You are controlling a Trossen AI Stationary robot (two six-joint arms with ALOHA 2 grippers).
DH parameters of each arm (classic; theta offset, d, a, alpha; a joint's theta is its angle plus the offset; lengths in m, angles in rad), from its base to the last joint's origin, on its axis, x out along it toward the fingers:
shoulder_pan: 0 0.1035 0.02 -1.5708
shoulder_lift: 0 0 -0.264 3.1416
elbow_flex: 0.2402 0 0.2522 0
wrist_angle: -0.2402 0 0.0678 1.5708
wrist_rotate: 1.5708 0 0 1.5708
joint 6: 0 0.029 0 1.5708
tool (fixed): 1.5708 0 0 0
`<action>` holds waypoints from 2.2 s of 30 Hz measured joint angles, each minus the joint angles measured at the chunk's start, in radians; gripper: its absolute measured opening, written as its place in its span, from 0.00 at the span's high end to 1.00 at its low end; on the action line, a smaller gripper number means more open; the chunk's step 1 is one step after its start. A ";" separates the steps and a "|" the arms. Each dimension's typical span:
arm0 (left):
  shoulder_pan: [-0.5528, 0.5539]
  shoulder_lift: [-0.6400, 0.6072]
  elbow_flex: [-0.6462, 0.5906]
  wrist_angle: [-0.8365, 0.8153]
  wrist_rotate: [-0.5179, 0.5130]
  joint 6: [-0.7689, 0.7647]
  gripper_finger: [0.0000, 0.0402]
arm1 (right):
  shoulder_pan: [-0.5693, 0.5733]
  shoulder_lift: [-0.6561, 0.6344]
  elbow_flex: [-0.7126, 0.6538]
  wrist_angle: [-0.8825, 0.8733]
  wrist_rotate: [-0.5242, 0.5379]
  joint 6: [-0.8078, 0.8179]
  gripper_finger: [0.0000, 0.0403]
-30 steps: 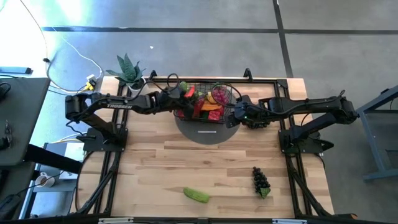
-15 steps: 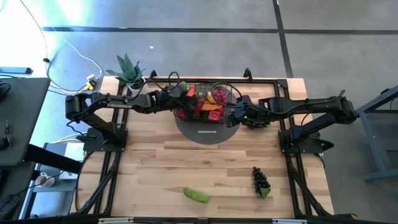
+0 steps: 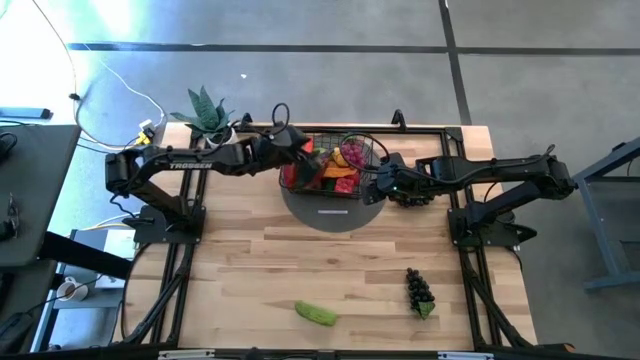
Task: Build produce basket
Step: Put the bottom black grapes into the wire basket
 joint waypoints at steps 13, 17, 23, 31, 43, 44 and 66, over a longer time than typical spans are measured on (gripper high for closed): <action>0.088 -0.020 0.239 -0.449 -0.016 0.200 0.46 | 0.000 0.000 0.000 0.000 -0.003 -0.003 0.62; 0.147 -0.032 0.249 -0.546 -0.038 0.200 0.46 | 0.000 0.000 0.000 0.000 -0.003 -0.003 0.62; 0.229 -0.044 0.249 -0.666 -0.023 0.157 0.46 | 0.000 0.000 0.000 0.000 -0.004 -0.003 0.62; 0.278 -0.044 0.249 -0.754 0.130 0.121 0.46 | 0.016 0.000 0.000 -0.026 -0.068 0.034 0.62; 0.190 -0.044 0.249 -0.877 0.246 0.113 0.46 | 0.182 0.000 0.000 -0.154 -0.198 0.174 0.62; 0.181 -0.044 0.249 -0.877 0.246 0.111 0.46 | 0.201 0.000 0.000 -0.157 -0.209 0.188 0.62; 0.074 -0.043 0.249 -0.875 0.243 0.032 0.46 | 0.523 0.000 0.000 -0.335 -0.332 0.411 0.62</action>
